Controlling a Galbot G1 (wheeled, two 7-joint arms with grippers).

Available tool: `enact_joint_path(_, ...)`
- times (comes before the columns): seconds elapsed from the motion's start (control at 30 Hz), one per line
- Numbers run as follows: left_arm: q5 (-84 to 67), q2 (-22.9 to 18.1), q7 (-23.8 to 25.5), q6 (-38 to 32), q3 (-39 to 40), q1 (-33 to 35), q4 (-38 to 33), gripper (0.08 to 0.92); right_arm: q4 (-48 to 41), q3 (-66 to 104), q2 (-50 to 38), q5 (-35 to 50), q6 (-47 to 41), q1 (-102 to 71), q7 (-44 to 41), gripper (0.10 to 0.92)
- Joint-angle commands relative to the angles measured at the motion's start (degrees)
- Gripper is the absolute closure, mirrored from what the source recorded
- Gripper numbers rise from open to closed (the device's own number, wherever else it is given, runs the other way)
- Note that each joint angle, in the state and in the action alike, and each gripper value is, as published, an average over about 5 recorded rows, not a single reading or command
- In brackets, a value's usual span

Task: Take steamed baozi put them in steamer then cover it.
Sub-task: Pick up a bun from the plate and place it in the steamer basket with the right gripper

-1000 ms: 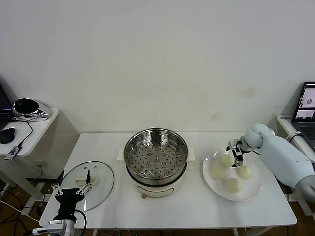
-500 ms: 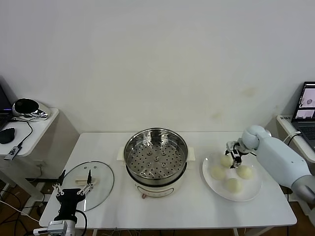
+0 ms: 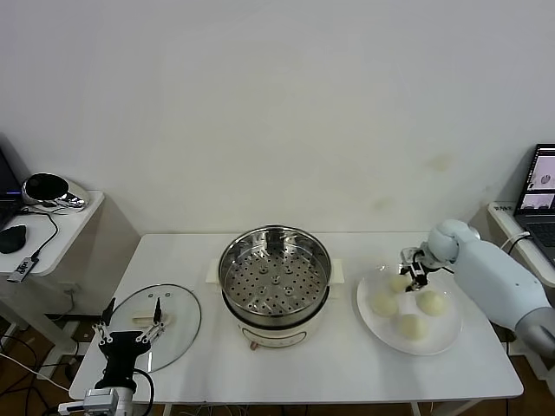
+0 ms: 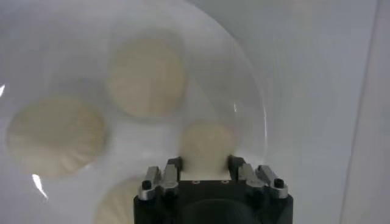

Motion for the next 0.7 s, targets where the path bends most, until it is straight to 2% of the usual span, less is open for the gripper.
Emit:
enact_joint_path(0.03,-0.28,0.24,-0.01,0.01,0.00,-0.05,0.25,0.177,9.43,-7.30,-6.27,8.93,-0.65,9.74,-1.09,0.527)
enact_joint_path(0.17,-1.22,0.44,0.03,0.10,0.11,-0.08,0.29,0.177,14.62,-14.87,-9.10,16.18,-0.78,20.89,-1.84,0.525)
enact_joint_path(0.3,-2.88,0.52,0.06,0.38,0.52,0.00,0.38,0.177,17.01,-23.00,-7.92,22.68,0.16,33.33,-1.89,0.526)
enact_joint_path(0.5,-3.72,0.45,0.03,0.31,0.66,0.27,0.24,0.177,18.57,-33.22,-0.90,30.14,3.63,46.36,-1.51,0.525)
enact_joint_path(0.7,-4.10,0.38,-0.05,0.14,-0.03,0.25,0.09,0.177,19.24,-38.64,9.05,33.05,8.05,49.36,-0.48,0.524)
